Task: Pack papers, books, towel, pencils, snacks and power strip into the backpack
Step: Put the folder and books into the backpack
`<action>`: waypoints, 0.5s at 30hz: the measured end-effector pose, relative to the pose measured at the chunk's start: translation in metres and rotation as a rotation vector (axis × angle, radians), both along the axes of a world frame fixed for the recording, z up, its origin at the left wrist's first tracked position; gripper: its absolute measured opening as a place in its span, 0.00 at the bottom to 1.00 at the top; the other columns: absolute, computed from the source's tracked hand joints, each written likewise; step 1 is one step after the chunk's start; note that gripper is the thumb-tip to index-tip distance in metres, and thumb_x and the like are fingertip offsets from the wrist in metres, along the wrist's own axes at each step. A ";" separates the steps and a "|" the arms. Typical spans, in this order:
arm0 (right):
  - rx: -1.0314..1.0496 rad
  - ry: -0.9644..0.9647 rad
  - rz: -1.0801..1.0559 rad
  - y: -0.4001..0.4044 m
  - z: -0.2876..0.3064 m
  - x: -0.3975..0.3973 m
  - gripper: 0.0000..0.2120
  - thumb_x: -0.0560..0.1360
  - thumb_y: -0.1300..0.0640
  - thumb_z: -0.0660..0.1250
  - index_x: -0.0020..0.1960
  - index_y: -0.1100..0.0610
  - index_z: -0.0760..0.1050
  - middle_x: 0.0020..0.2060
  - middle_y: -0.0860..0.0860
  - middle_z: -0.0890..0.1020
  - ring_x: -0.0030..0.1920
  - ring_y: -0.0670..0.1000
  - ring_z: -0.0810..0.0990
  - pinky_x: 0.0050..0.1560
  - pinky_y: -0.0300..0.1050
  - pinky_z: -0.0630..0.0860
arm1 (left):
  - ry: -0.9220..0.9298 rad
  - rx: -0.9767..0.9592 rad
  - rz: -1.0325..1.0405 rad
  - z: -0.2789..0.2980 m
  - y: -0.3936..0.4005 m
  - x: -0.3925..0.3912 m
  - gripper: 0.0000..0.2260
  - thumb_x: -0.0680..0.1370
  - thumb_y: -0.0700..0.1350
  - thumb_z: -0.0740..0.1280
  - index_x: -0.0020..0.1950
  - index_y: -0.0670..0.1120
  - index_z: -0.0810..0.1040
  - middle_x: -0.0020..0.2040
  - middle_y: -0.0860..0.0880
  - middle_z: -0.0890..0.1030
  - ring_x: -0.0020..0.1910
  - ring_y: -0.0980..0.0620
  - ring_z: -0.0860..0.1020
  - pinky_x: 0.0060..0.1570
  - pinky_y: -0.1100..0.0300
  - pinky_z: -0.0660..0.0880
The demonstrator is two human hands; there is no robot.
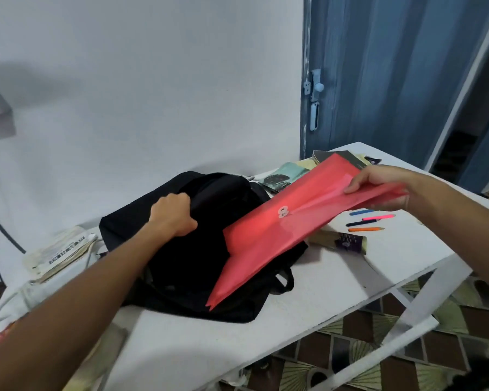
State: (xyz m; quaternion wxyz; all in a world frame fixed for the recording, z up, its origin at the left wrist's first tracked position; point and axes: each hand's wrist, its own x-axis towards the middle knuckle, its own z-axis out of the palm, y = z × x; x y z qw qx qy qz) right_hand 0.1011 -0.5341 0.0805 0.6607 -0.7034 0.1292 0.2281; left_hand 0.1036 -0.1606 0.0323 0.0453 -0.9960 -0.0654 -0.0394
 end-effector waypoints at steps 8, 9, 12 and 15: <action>0.203 -0.115 -0.183 0.059 -0.015 -0.005 0.11 0.69 0.74 0.57 0.46 0.61 0.69 0.43 0.58 0.73 0.46 0.60 0.77 0.45 0.62 0.80 | -0.045 0.052 -0.052 0.043 0.011 -0.005 0.15 0.67 0.43 0.68 0.53 0.44 0.76 0.48 0.42 0.79 0.48 0.41 0.78 0.42 0.55 0.72; 0.186 -0.133 -0.205 0.068 -0.017 -0.008 0.10 0.69 0.74 0.58 0.42 0.60 0.69 0.39 0.57 0.72 0.44 0.58 0.76 0.48 0.58 0.79 | -0.047 0.056 -0.056 0.044 0.010 -0.006 0.15 0.67 0.42 0.68 0.54 0.44 0.76 0.49 0.42 0.79 0.48 0.41 0.79 0.42 0.55 0.72; 0.238 -0.180 -0.249 0.095 -0.024 -0.019 0.12 0.69 0.75 0.57 0.37 0.59 0.66 0.33 0.54 0.68 0.36 0.54 0.73 0.41 0.49 0.75 | -0.058 0.052 -0.061 0.046 0.009 -0.009 0.15 0.67 0.42 0.68 0.53 0.43 0.75 0.48 0.42 0.79 0.47 0.41 0.79 0.41 0.55 0.72; 0.328 -0.211 -0.283 0.126 -0.042 -0.032 0.12 0.69 0.77 0.56 0.39 0.62 0.69 0.34 0.56 0.72 0.36 0.54 0.74 0.38 0.47 0.75 | -0.085 0.043 -0.057 0.050 0.008 -0.012 0.14 0.67 0.42 0.68 0.52 0.43 0.75 0.48 0.42 0.79 0.47 0.41 0.78 0.40 0.55 0.71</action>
